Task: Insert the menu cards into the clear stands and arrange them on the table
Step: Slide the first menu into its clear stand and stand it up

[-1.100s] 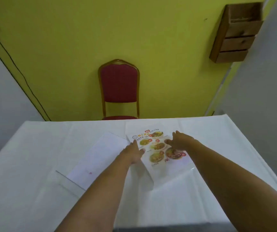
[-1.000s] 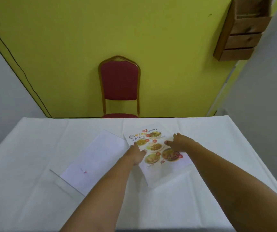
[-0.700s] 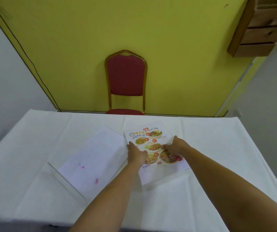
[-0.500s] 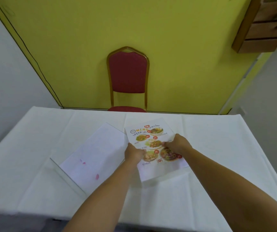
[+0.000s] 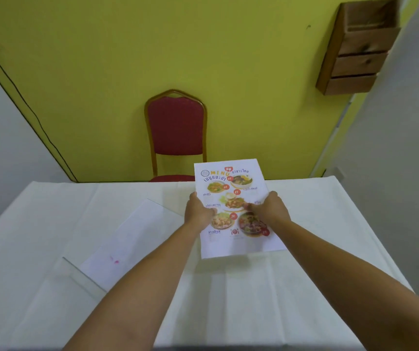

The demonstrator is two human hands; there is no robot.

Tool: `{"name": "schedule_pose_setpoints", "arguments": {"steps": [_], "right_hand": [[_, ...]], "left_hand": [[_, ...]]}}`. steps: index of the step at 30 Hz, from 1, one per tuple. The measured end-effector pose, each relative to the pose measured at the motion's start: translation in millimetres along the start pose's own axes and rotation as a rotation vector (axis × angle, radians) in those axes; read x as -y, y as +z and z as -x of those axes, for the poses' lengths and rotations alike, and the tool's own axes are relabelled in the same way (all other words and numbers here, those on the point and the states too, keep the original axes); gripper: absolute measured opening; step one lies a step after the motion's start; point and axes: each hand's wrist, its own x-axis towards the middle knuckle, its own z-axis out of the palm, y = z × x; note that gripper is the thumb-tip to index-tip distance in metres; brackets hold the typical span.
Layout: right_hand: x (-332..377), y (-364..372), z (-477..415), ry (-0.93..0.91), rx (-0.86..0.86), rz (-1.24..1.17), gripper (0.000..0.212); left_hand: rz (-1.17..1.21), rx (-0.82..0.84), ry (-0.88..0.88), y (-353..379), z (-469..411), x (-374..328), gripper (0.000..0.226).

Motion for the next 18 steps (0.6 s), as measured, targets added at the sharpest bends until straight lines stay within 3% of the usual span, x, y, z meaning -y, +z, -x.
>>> {"name": "schedule_pose_setpoints", "arguments": {"steps": [6, 9, 18], "right_hand": [[-7, 4, 23, -0.021, -0.178, -0.120, 0.068], [-11, 11, 37, -0.031, -0.237, -0.205, 0.072], [-23, 32, 71, -0.069, -0.344, -0.307, 0.075]], "left_hand": [[-0.063, 0.030, 0.165, -12, 6, 3, 0.071], [-0.099, 0.006, 0.239, -17, 13, 9, 0.070], [-0.092, -0.026, 0.308, -27, 31, 34, 0.060]]}}
